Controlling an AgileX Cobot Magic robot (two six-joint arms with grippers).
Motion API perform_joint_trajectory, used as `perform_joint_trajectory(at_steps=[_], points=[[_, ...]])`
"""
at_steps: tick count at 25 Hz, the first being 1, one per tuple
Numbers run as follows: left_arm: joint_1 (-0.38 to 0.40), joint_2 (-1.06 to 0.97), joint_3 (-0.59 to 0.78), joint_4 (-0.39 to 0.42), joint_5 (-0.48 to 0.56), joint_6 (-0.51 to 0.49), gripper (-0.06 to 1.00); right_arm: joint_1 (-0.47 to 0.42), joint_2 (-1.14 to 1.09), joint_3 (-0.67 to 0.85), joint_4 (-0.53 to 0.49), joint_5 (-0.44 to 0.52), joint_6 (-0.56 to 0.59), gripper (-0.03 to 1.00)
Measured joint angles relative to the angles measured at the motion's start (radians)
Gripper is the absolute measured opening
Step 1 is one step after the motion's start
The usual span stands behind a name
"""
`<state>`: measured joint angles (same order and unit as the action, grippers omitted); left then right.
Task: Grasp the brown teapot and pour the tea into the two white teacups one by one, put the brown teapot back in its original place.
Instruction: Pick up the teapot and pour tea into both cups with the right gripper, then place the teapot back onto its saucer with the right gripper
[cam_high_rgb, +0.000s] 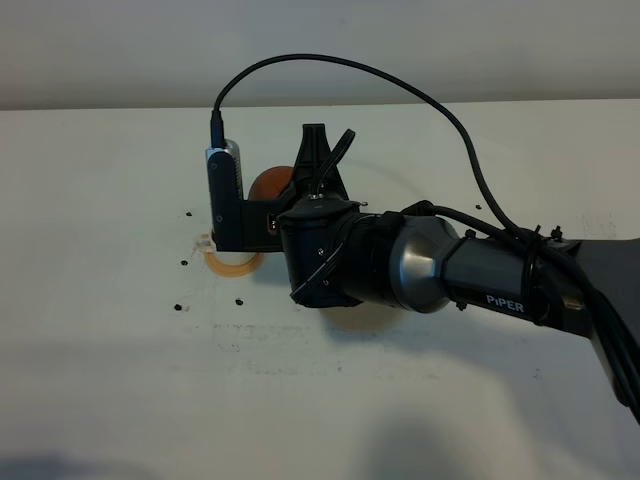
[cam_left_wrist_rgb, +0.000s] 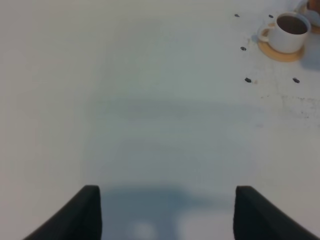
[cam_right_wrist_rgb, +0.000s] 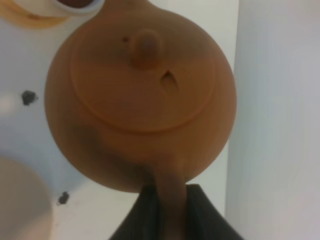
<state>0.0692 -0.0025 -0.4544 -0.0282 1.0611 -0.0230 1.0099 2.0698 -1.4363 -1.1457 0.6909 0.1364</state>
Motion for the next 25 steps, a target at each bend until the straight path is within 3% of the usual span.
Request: perform_joint_trajectory(at_steps=[7, 17, 25], points=[[0.0, 0.0, 0.0, 0.0, 0.0, -0.001, 0.54, 0.0, -0.005, -0.003, 0.118, 0.007, 0.087, 0.09], [0.0, 0.0, 0.0, 0.0, 0.0, -0.001, 0.54, -0.024, -0.17, -0.002, 0.521, 0.013, 0.13, 0.09], [0.0, 0.0, 0.0, 0.0, 0.0, -0.001, 0.54, -0.071, -0.294, 0.154, 0.758, -0.226, 0.13, 0.09]])
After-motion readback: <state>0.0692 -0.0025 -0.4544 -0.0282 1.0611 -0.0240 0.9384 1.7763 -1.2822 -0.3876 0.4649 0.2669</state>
